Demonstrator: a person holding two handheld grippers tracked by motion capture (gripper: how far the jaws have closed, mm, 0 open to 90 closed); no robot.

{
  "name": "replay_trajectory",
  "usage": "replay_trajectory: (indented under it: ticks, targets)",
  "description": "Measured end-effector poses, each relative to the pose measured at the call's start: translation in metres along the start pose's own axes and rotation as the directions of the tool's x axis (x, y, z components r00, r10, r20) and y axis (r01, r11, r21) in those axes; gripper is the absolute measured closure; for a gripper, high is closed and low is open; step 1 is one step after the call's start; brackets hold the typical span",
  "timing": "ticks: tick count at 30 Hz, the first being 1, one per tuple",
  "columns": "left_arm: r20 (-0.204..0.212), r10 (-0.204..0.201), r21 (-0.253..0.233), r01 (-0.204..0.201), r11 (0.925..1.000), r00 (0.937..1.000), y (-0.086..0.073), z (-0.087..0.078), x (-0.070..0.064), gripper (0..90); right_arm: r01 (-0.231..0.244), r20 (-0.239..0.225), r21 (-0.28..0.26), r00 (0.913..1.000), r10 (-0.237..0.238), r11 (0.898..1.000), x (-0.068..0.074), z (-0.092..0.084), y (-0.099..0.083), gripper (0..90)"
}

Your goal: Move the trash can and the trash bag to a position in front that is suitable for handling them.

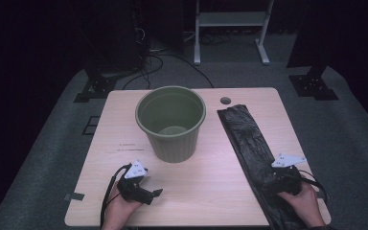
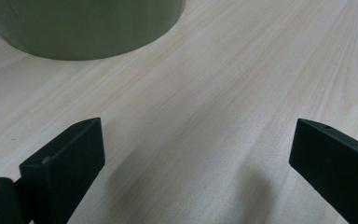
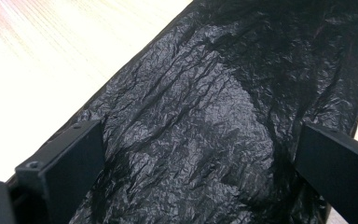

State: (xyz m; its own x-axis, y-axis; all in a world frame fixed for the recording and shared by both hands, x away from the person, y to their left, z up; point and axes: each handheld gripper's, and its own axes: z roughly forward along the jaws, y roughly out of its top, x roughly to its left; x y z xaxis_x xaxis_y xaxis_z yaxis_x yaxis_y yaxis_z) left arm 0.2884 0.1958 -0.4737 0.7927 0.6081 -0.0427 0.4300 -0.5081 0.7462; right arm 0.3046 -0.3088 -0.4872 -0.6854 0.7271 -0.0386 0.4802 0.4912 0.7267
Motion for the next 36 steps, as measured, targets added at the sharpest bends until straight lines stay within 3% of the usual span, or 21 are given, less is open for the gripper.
replay_trajectory:
  ticks: [8,15,24,36]
  targets:
    - [-0.004,-0.007,-0.023,0.007,0.9997,1.0000,0.012,-0.019,0.001,1.6,-0.040,-0.023,0.019,0.9989,0.040,0.999,-0.004,0.001,0.000,0.5]
    - [0.014,-0.019,-0.075,0.020,0.9970,0.9997,0.025,-0.040,0.008,1.6,-0.042,-0.023,0.019,0.9989,0.042,0.999,-0.004,0.001,-0.001,0.5]
    - [0.013,-0.037,-0.101,0.038,0.9942,0.9992,0.039,-0.063,0.017,1.6,-0.042,-0.023,0.020,0.9988,0.043,0.999,-0.004,0.001,-0.001,0.5]
    - [0.013,-0.044,-0.115,0.045,0.9923,0.9989,0.077,-0.088,0.028,1.6,-0.043,-0.023,0.019,0.9988,0.043,0.999,-0.004,0.001,-0.001,0.5]
